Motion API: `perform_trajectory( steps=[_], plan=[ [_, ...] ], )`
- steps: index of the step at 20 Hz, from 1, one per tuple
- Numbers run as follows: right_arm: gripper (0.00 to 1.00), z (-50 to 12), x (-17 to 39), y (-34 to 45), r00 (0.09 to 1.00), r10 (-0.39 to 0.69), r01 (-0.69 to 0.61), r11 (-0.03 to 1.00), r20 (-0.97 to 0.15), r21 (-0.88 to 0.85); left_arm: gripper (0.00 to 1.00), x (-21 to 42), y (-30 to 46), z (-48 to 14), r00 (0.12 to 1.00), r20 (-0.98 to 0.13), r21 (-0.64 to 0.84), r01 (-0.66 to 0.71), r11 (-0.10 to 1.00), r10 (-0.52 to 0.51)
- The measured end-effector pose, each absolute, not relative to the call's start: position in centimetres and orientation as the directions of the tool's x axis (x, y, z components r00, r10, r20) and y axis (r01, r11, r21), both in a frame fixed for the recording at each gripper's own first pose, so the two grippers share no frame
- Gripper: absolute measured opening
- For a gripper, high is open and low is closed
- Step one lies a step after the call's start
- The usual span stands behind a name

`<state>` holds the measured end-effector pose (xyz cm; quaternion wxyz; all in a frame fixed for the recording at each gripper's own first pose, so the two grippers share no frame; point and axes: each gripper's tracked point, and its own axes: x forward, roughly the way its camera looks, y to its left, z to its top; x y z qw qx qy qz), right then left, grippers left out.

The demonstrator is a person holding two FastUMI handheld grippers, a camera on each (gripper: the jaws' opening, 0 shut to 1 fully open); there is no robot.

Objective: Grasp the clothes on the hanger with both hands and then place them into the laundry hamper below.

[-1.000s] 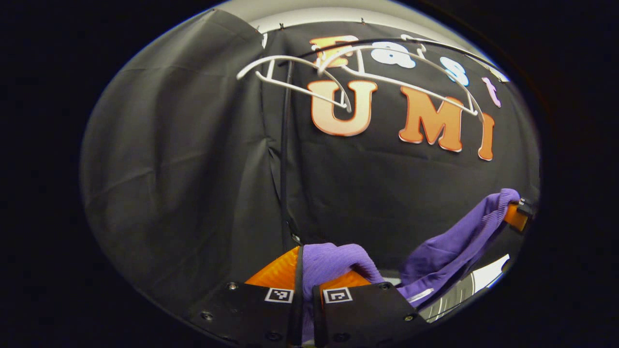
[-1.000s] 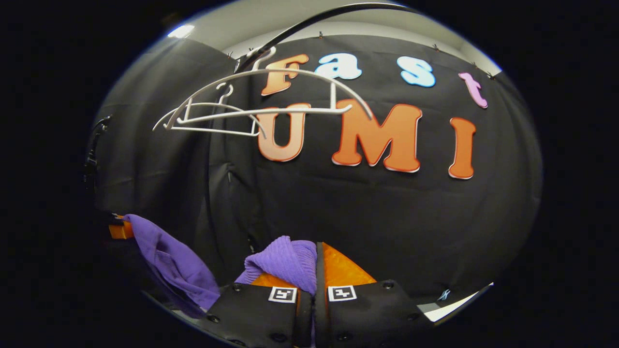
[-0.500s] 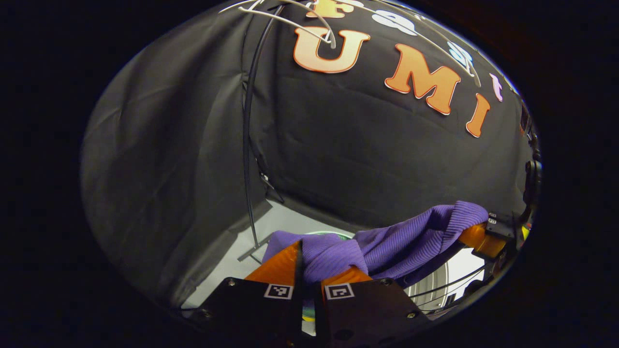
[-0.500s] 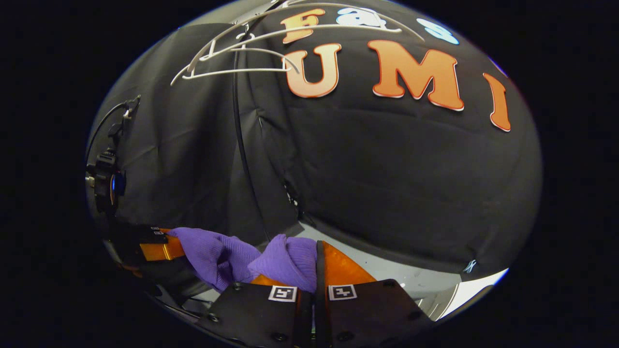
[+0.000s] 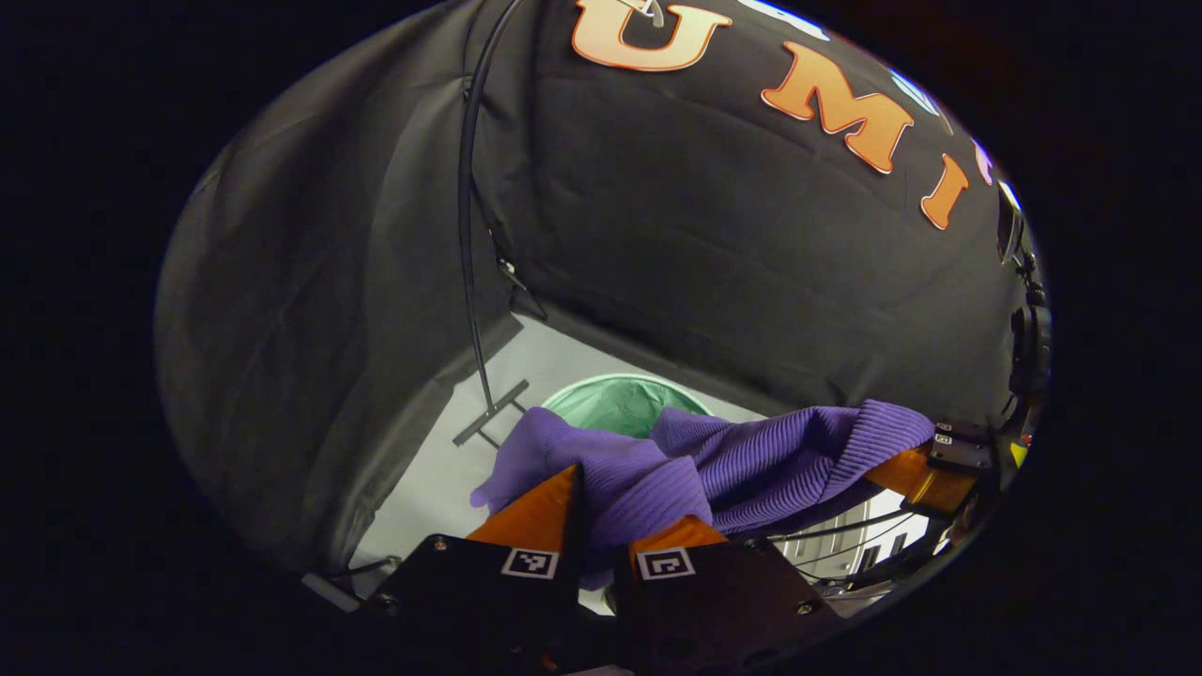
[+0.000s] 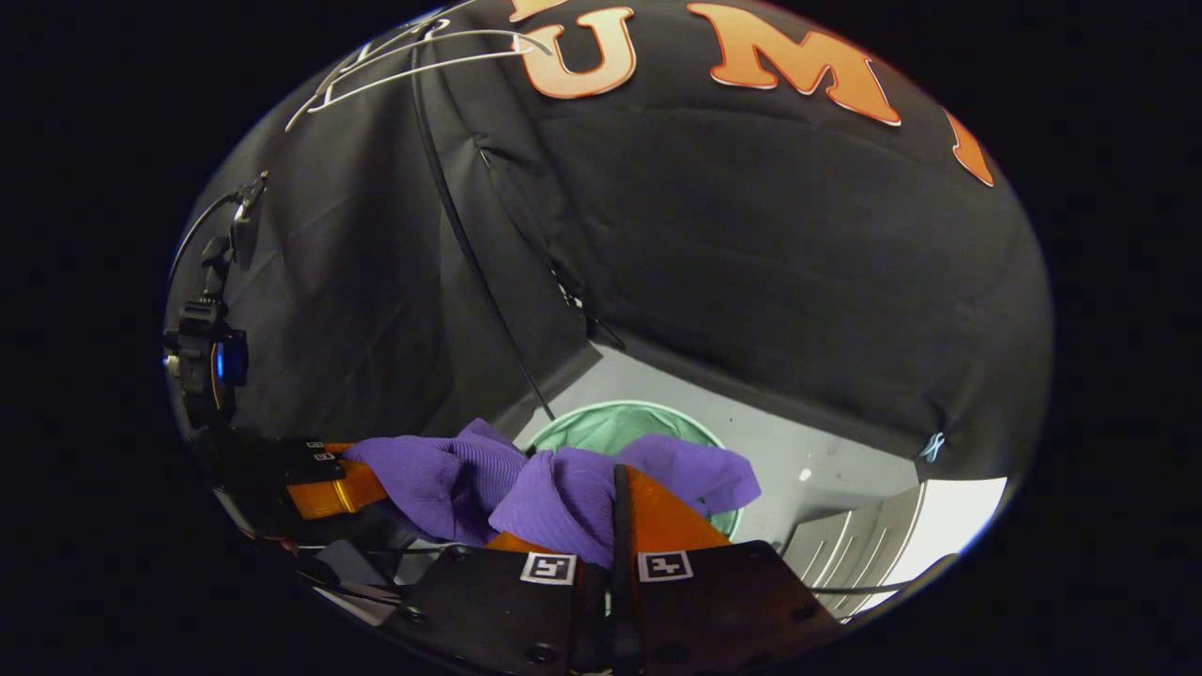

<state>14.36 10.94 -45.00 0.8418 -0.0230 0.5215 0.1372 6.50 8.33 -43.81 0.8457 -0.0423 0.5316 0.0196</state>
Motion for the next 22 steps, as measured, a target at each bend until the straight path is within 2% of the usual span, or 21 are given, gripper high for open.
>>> perform_trajectory(
  steps=[6, 7, 8, 9, 10, 11, 12, 13, 18, 22],
  plan=[
    [0.13, -47.9, 12.4, 10.9, 0.317, 0.187, -0.238, 0.965, -0.93, 0.113, 0.22, 5.5, 8.1, -45.2, 0.377, -0.926, -0.009, -0.04, 0.999, 0.006],
    [0.19, -48.0, 11.8, 10.9, 0.301, 0.192, -0.25, 0.961, -0.934, 0.117, 0.2, 5.1, 8.0, -45.1, 0.362, -0.932, 0.001, -0.035, 0.999, 0.014],
    [0.19, -48.3, 11.4, 11.2, 0.281, 0.197, -0.26, 0.958, -0.939, 0.123, 0.38, 5.0, 7.9, -45.3, 0.346, -0.938, 0.009, -0.032, 0.999, 0.019],
    [0.27, -48.4, 11.0, 11.5, 0.266, 0.206, -0.268, 0.954, -0.942, 0.134, 0.42, 5.2, 8.0, -45.3, 0.335, -0.942, 0.012, -0.033, 0.999, 0.022],
    [0.45, -48.3, 11.0, 11.9, 0.256, 0.221, -0.277, 0.949, -0.941, 0.147, 0.54, 5.2, 8.3, -45.5, 0.326, -0.945, 0.018, -0.037, 0.999, 0.029],
    [0.63, -48.5, 11.1, 12.3, 0.251, 0.229, -0.286, 0.946, -0.94, 0.154, 0.58, 4.7, 8.8, -46.0, 0.319, -0.947, 0.028, -0.043, 0.999, 0.04],
    [0.82, -48.5, 11.1, 12.2, 0.25, 0.228, -0.291, 0.945, -0.941, 0.151, 0.72, 4.6, 9.1, -45.9, 0.313, -0.948, 0.037, -0.051, 0.998, 0.051],
    [1.0, -48.6, 11.1, 12.3, 0.246, 0.228, -0.293, 0.944, -0.942, 0.152, 0.72, 4.6, 9.3, -46.1, 0.309, -0.949, 0.039, -0.063, 0.997, 0.057],
    [0.98, -48.4, 11.1, 11.5, 0.241, 0.217, -0.269, 0.951, -0.946, 0.15, 0.96, 4.1, 10.3, -46.2, 0.295, -0.953, 0.038, -0.117, 0.992, 0.071],
    [0.98, -48.3, 11.0, 11.5, 0.248, 0.212, -0.257, 0.955, -0.945, 0.147, 0.95, 5.0, 10.0, -45.3, 0.356, -0.933, 0.018, -0.101, 0.995, 0.053]
  ],
)
